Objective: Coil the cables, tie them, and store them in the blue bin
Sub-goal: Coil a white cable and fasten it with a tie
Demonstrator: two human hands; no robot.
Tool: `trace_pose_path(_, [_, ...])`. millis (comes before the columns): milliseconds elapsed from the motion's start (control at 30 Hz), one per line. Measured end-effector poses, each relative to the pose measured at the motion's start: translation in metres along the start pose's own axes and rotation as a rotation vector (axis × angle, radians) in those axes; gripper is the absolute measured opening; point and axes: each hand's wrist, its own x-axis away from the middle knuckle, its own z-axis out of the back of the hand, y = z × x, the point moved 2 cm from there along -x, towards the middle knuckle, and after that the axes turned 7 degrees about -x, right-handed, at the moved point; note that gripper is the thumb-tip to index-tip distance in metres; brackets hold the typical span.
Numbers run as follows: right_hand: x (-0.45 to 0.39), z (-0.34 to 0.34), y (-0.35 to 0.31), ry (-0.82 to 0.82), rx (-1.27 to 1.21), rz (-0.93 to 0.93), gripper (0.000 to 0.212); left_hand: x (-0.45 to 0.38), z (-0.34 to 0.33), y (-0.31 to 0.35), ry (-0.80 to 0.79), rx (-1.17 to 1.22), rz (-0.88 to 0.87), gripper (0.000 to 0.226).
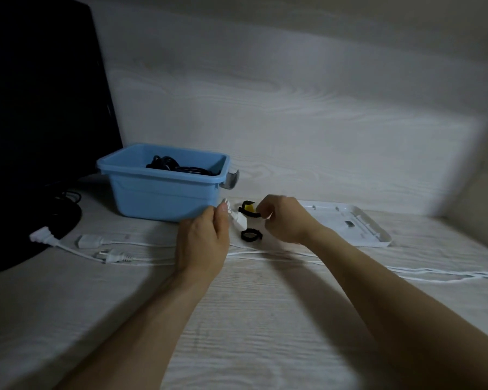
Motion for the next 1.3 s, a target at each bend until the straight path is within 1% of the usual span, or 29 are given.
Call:
trace_pose_path(133, [-0.020,-0.008,0.009,-0.001,0.068,-0.075,0.051,0.000,-0.001,-0.003,-0.013,-0.029,-0.018,0.068])
trace_pose_path(200, [-0.033,-0.014,0.016,-0.006,0.081,-0.115,0.046,0.000,-0.002,-0.004,-0.012,-0.034,-0.028,0.065])
trace_pose_path(267, [-0.043,-0.020,0.015,-0.013,0.081,-0.155,0.032,0.000,-0.003,-0.004,-0.010,-0.037,-0.040,0.063])
trace_pose_path(333, [-0.049,-0.026,0.009,-0.016,0.064,-0.203,0.033,-0.001,-0.003,-0.004,-0.004,-0.048,-0.051,0.061])
trace_pose_path(400, [-0.052,-0.029,0.005,0.042,0.045,-0.230,0.032,-0.001,-0.004,-0.003,-0.002,-0.057,-0.063,0.060])
trace_pose_path(467, [-0.056,-0.030,0.007,0.151,-0.032,-0.203,0.024,0.000,-0.004,-0.001,0.006,-0.063,-0.080,0.057])
trace_pose_path(567, [-0.054,-0.022,0.008,0.282,-0.215,-0.181,0.023,-0.001,-0.005,-0.002,0.005,-0.067,-0.076,0.060])
trace_pose_path(667, [-0.039,-0.008,0.004,0.358,-0.307,-0.108,0.022,-0.002,-0.006,-0.006,0.003,-0.061,-0.059,0.064])
trace_pose_path(733, [-0.023,0.003,0.002,0.383,-0.294,-0.034,0.023,-0.001,-0.006,-0.006,0.006,-0.064,-0.068,0.064])
trace_pose_path(800, [-0.007,0.010,0.003,0.347,-0.205,0.034,0.021,-0.001,-0.006,-0.005,0.010,-0.069,-0.080,0.063])
trace_pose_path(933, [0.024,0.000,0.011,0.051,0.098,0.096,0.024,-0.001,-0.006,-0.003,-0.006,-0.084,-0.081,0.064])
trace_pose_path(1000, [0.036,-0.008,0.014,-0.008,0.105,0.133,0.023,0.000,-0.004,-0.002,-0.009,-0.084,-0.082,0.064])
trace_pose_path(1100, [0.045,-0.014,0.016,0.045,0.067,0.141,0.024,0.000,-0.001,0.002,-0.014,-0.086,-0.084,0.065])
trace_pose_path(1200, [0.051,-0.014,0.019,0.182,-0.002,0.173,0.028,0.000,-0.002,0.003,-0.031,-0.100,-0.076,0.066])
trace_pose_path(1267, [0.054,-0.018,0.016,0.221,0.044,0.247,0.030,0.001,-0.002,0.004,-0.038,-0.100,-0.084,0.066])
trace_pose_path(1300, [0.054,-0.021,0.013,0.198,0.103,0.273,0.033,0.002,-0.001,0.006,-0.041,-0.103,-0.091,0.067])
